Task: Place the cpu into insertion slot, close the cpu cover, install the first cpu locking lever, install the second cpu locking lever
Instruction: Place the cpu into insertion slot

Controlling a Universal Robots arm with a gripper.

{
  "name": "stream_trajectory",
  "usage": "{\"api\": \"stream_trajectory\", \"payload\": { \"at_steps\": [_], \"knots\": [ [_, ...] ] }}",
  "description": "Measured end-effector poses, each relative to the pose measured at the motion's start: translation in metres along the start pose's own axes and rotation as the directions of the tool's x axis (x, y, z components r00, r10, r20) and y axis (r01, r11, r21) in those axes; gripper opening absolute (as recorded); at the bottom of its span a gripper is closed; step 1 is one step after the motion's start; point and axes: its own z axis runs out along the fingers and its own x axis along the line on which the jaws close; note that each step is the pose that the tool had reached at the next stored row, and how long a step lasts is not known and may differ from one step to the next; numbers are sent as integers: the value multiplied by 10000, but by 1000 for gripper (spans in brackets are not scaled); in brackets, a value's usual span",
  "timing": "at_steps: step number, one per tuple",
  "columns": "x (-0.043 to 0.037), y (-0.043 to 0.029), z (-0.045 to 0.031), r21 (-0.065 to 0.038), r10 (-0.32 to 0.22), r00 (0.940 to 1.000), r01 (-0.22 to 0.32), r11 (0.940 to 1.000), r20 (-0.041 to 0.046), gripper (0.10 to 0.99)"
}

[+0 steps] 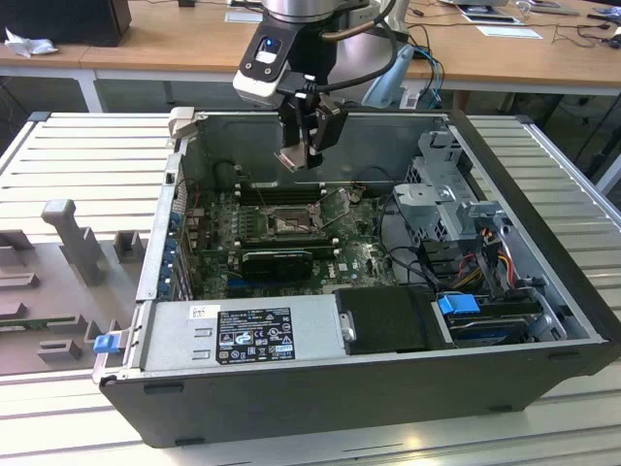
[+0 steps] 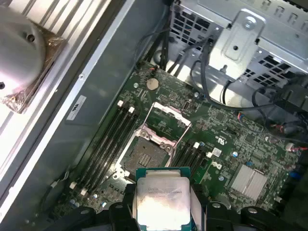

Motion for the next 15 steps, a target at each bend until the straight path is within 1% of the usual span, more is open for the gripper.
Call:
{"api": "stream_trajectory", "payload": {
  "at_steps": [2, 3, 4, 6, 7, 9, 13, 15],
  "knots": [
    [0, -1, 10, -9, 446, 9990, -446, 9990, 41, 529],
    [0, -2, 19, -14, 717, 9974, -717, 9974, 66, 529],
    [-1, -4, 43, -28, 1197, 9928, -1197, 9928, 107, 529],
    [-1, -6, 70, -47, 1738, 9847, -1738, 9848, 153, 529],
    [-1, -6, 74, -53, 1915, 9813, -1915, 9815, 169, 529],
    [-2, -8, 88, -57, 1979, 9801, -1979, 9802, 173, 529],
    [-3, -12, 140, -56, 1985, 9800, -1984, 9801, 174, 529],
    [-3, -13, 145, -56, 2031, 9790, -2030, 9792, 181, 529]
  ]
}}
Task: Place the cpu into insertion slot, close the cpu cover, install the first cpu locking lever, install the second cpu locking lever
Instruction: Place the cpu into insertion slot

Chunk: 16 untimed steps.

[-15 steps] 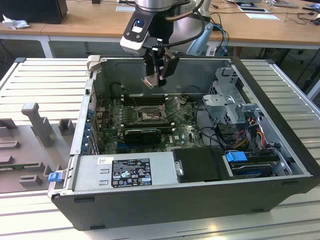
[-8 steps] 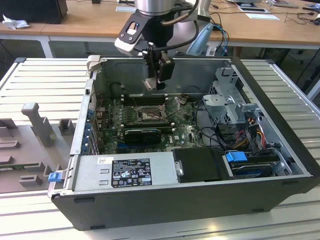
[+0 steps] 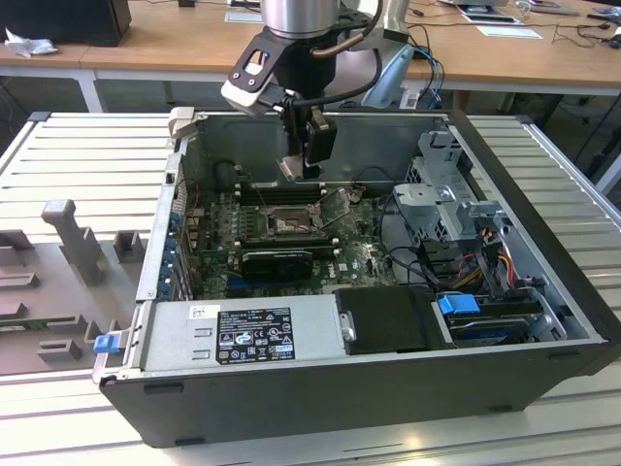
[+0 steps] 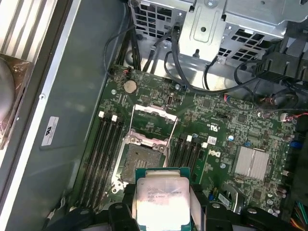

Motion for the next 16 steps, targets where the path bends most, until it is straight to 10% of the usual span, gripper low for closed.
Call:
{"api": "stream_trajectory", "payload": {
  "at_steps": [16],
  "knots": [
    [-1, -4, 43, -8, 414, 9991, -414, 9991, 35, 529]
  ]
}}
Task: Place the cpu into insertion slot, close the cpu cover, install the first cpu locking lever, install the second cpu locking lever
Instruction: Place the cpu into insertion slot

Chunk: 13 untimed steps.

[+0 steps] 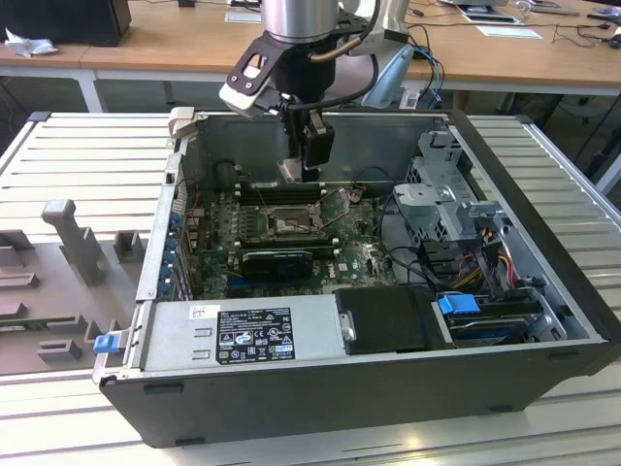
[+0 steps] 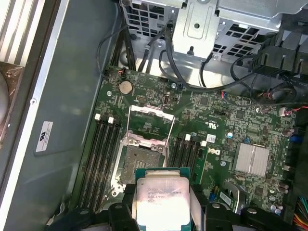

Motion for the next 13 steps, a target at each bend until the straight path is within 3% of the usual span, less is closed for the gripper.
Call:
{"api": "stream_trajectory", "payload": {
  "at_steps": [13],
  "knots": [
    [-1, -2, 22, -4, 175, 9998, -175, 9998, 16, 529]
  ]
}}
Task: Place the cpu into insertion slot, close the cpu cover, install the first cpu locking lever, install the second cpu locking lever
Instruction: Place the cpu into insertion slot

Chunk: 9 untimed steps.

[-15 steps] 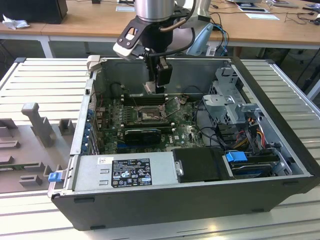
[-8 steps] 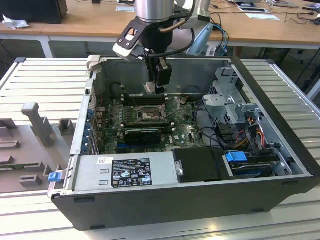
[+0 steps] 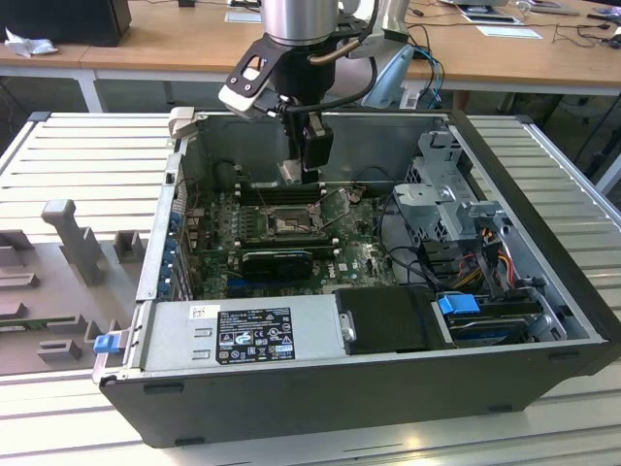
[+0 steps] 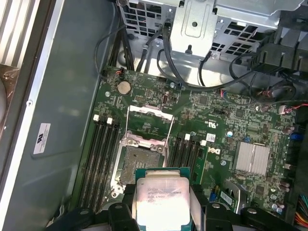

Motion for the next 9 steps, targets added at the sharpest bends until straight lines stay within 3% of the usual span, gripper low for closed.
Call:
{"api": "stream_trajectory", "payload": {
  "at_steps": [9],
  "knots": [
    [0, -2, 17, -6, 282, 9996, -282, 9996, 25, 529]
  ]
}}
